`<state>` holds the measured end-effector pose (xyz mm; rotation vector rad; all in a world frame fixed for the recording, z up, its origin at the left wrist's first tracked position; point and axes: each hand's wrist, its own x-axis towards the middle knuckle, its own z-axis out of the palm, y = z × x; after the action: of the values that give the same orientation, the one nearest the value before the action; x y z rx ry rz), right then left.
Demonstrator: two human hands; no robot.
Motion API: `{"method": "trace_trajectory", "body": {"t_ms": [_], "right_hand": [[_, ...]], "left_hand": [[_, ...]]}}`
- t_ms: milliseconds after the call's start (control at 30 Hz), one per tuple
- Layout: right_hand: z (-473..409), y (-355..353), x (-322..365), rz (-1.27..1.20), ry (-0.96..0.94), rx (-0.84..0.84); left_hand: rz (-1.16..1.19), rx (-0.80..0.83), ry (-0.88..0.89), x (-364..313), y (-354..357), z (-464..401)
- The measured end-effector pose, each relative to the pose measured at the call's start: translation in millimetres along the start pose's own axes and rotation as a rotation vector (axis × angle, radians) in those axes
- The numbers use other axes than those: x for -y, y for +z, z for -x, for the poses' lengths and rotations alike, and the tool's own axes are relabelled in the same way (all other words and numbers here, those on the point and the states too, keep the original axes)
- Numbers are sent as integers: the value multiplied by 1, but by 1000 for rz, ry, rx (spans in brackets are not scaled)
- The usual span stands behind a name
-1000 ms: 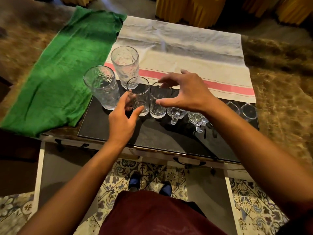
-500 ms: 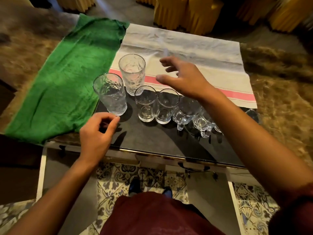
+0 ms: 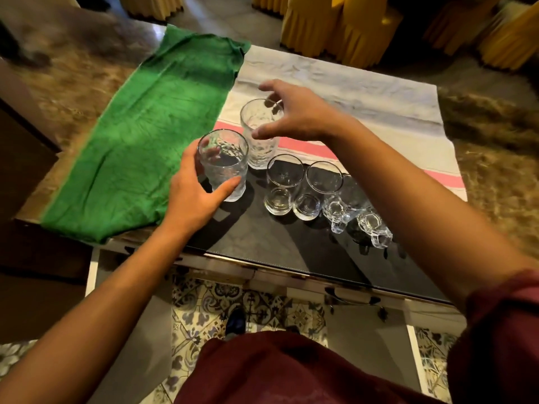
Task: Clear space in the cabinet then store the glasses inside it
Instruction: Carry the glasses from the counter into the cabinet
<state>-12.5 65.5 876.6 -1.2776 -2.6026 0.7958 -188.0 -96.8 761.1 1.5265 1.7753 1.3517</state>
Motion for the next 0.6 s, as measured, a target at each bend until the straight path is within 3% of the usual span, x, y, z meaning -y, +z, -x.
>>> {"method": "trace_trajectory", "body": {"t_ms": [333,600], "right_hand": [[-6,-4,-14,-223,130,-27],[-9,8,-7,-60,201,-201]], "left_hand": [[92,-16,-40,23,-36,-19],[74,46,-26,24,-41,-28]]}}
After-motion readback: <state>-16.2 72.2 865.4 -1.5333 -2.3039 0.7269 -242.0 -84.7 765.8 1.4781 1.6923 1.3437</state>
